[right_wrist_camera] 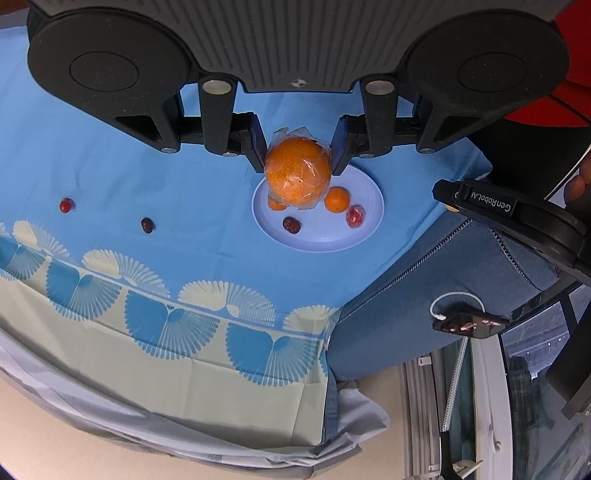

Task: Organize fruits
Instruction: 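Carry both fruits to the plate and open both tools to release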

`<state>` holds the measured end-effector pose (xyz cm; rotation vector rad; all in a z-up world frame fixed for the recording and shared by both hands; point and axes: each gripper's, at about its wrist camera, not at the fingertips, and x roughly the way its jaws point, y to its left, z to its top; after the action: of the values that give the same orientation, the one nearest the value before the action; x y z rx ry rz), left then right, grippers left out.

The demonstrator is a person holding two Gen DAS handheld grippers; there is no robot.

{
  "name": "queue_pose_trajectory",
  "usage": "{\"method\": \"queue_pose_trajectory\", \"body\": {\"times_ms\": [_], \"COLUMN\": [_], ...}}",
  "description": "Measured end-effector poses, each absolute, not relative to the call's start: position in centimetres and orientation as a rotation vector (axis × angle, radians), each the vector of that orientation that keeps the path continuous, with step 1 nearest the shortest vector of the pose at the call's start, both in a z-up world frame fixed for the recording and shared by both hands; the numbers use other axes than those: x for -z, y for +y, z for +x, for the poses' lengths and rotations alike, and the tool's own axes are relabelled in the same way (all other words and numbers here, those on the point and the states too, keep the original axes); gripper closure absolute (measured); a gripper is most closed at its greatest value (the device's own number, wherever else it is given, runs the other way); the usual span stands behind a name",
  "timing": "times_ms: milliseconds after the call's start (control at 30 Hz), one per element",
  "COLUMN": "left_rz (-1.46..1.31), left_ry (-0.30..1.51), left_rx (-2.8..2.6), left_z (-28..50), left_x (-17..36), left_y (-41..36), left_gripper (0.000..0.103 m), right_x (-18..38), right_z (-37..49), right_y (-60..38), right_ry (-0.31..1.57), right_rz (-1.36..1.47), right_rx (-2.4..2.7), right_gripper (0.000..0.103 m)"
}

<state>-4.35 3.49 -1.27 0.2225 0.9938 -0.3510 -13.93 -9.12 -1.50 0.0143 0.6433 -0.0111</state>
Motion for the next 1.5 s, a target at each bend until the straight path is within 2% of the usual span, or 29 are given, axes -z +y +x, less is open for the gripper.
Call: {"method": "queue_pose_trajectory", "body": {"times_ms": [267, 700, 1033, 1267, 1300, 1333, 1367, 1400, 1433, 1500], "left_rz": [0.215, 0.201, 0.245, 0.273, 0.280, 0.291, 0.303, 0.307, 0.303, 0.292], "left_ry": [1.023, 1.063, 1.091, 1.108, 1.080, 1.053, 1.025, 0.992, 0.949, 0.912], "left_rx": [0.327, 0.317, 0.326, 0.334, 0.350, 0.354, 0.352, 0.346, 0.338, 0.341], "left_z": [-1.7, 6.7, 14.3, 16.8, 16.7, 16.6, 16.4, 16.0, 15.4, 14.5], "left_x": [2.4, 4.2, 8.1, 11.1, 11.2, 11.0, 10.5, 9.9, 9.1, 7.9], "left_y": [3.5, 1.4, -1.9, -3.3, -3.4, -3.6, -3.6, -3.5, -3.3, -2.6], "left_gripper": [0.077, 0.077, 0.077, 0.077, 0.075, 0.057, 0.025, 0.010, 0.001, 0.000], "right_x": [2.7, 5.9, 9.2, 11.3, 11.6, 11.6, 11.4, 11.0, 10.5, 9.6], "right_z": [-11.8, -4.0, 3.4, 6.0, 6.4, 6.5, 6.6, 6.5, 6.1, 5.0], "right_y": [-9.3, -10.3, -11.7, -11.8, -11.9, -11.9, -11.9, -12.0, -12.0, -12.0], "right_ry": [0.693, 0.779, 0.826, 0.840, 0.835, 0.828, 0.818, 0.803, 0.783, 0.763], "right_rz": [0.017, 0.044, 0.067, 0.046, 0.046, 0.046, 0.045, 0.042, 0.039, 0.029], "right_rx": [0.014, -0.001, -0.030, -0.062, -0.068, -0.070, -0.068, -0.058, -0.046, -0.043], "right_gripper": [0.064, 0.064, 0.064, 0.064, 0.064, 0.057, 0.037, 0.027, 0.013, 0.010]}}
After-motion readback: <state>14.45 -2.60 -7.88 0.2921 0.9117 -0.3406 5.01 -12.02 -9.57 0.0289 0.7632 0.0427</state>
